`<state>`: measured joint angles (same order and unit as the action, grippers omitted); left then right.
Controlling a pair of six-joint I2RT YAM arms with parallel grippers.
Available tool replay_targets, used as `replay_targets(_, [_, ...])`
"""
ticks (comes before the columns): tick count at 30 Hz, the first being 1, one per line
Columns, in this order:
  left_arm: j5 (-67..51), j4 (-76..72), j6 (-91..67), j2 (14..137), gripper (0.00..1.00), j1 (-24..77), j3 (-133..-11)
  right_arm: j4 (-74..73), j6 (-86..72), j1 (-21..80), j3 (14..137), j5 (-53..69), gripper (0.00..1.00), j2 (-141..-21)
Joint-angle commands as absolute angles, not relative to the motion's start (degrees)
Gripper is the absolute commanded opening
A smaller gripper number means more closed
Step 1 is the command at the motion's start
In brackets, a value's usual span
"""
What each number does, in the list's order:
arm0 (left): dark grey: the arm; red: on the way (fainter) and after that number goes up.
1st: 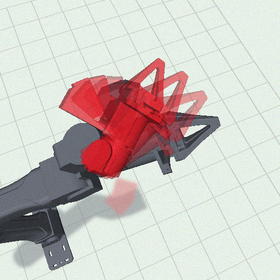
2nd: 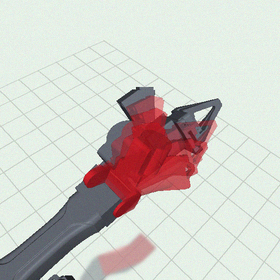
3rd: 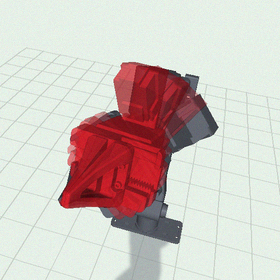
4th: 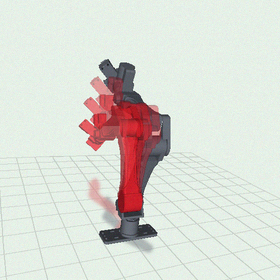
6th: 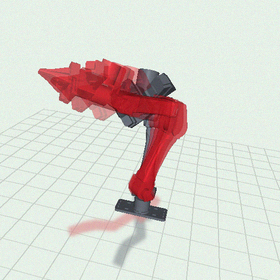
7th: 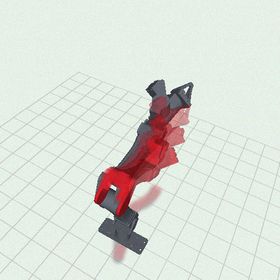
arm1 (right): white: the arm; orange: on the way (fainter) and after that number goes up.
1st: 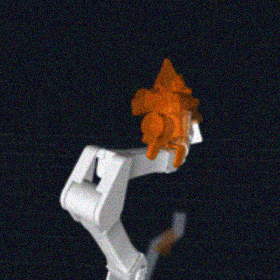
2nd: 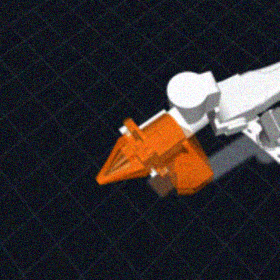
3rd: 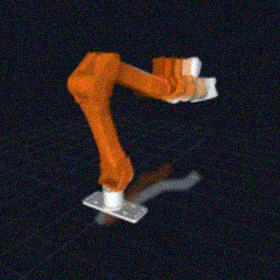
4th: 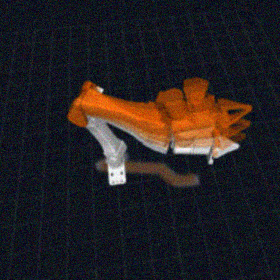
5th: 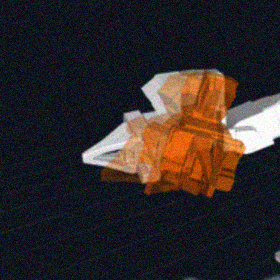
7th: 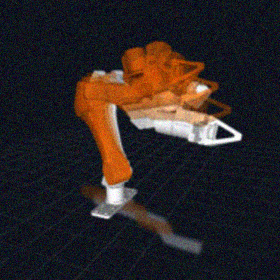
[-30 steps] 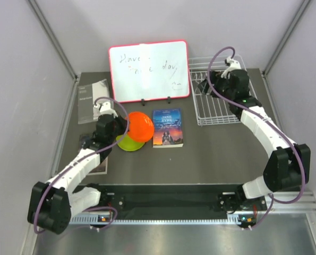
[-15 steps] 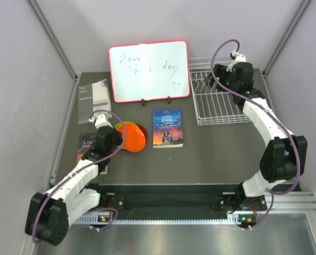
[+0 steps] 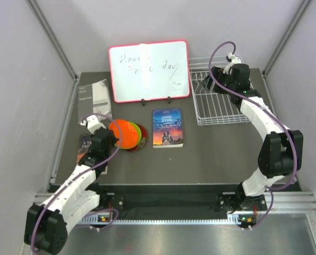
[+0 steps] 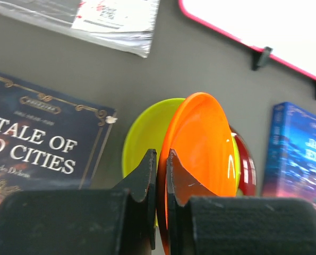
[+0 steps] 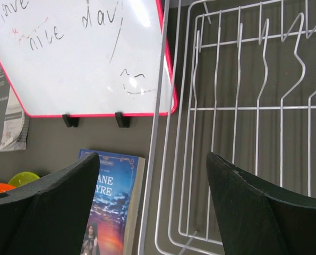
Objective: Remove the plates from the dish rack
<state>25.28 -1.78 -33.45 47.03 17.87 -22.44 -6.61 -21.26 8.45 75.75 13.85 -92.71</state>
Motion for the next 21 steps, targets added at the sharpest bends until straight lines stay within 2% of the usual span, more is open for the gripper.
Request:
replay_targets(1, [30.7,-3.5,-33.7,48.4,0.00,17.6,-23.6,-4.5,-21.7,8.1,75.5,15.7,0.82,-93.0])
replay_targets(10, [30.9,-5.7,-33.7,52.6,0.02,17.6,-22.8,-5.4,-20.7,8.1,75.0,15.4,0.82,-92.3])
replay_targets(14, [30.7,-4.7,-34.5,52.0,0.16,17.6,-21.3,-5.6,-20.3,8.1,75.0,14.9,0.82,-91.8])
replay_targets(16, [30.2,-4.7,-34.5,51.8,0.19,17.6,-20.6,-5.7,-20.0,8.2,75.1,14.7,0.82,-91.7])
replay_targets(18, [28.8,-4.7,-34.5,51.9,0.30,17.6,-20.2,-5.7,-20.0,8.1,75.2,14.6,0.82,-91.7])
replay_targets(19, [28.4,-4.6,-34.6,52.1,0.38,17.6,-20.1,-5.8,-20.0,8.0,75.3,14.7,0.82,-91.8])
replay_targets(20, [27.9,-4.4,-34.9,52.4,0.50,17.6,-20.1,-5.7,-20.0,7.9,75.2,14.7,0.82,-91.8])
replay_targets(21, [26.8,-4.4,-35.2,52.6,0.54,17.6,-20.0,-5.7,-20.0,7.9,75.2,14.6,0.82,-91.8])
